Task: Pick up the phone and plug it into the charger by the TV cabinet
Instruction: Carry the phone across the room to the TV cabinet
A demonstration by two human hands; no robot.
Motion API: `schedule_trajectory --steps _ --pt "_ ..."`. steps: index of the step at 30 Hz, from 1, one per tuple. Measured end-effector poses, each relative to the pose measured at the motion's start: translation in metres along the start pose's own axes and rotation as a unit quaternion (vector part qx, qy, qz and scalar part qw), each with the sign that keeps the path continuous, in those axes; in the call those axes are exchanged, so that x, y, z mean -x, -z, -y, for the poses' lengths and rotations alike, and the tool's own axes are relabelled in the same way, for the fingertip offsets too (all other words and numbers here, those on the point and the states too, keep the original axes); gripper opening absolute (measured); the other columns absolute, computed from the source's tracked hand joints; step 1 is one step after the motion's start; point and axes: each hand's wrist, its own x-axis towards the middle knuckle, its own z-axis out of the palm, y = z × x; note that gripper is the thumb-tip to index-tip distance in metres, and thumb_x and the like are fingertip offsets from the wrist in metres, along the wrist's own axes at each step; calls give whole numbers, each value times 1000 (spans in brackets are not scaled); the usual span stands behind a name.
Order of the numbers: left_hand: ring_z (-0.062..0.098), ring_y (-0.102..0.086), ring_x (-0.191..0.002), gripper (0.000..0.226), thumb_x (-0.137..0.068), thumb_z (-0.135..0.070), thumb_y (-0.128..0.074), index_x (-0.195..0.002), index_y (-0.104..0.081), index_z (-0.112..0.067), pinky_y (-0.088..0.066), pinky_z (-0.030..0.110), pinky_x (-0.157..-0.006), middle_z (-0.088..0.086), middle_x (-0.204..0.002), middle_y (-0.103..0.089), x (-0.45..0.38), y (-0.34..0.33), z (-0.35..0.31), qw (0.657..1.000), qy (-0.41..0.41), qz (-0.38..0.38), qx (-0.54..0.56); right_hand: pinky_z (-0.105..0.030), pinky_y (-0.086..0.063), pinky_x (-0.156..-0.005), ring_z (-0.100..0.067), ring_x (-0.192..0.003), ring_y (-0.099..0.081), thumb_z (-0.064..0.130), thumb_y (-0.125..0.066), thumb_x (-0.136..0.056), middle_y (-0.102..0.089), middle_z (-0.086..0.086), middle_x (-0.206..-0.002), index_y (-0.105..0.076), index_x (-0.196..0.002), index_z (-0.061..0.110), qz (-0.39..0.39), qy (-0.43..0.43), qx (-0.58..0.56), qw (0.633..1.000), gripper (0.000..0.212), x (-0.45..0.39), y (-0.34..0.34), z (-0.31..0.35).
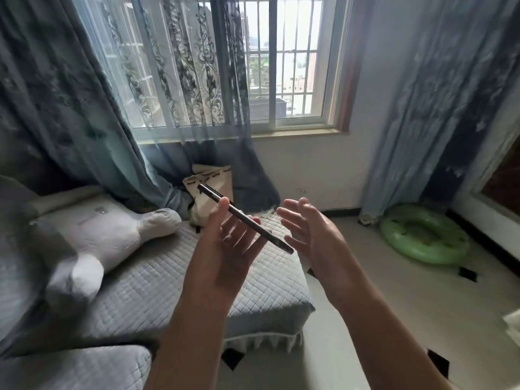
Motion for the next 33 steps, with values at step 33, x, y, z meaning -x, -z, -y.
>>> schedule_trajectory --steps 33 --pt "25 -64 -100 73 -61 -30 -86 -125 -56 -12 -58 45 -86 9 -105 -61 -414 -163 21 962 201 176 48 -36 -43 -106 -4 -118 -57 48 -42 -95 -65 8 -124 -57 -128 23 -252 148 57 955 44 -322 134 96"
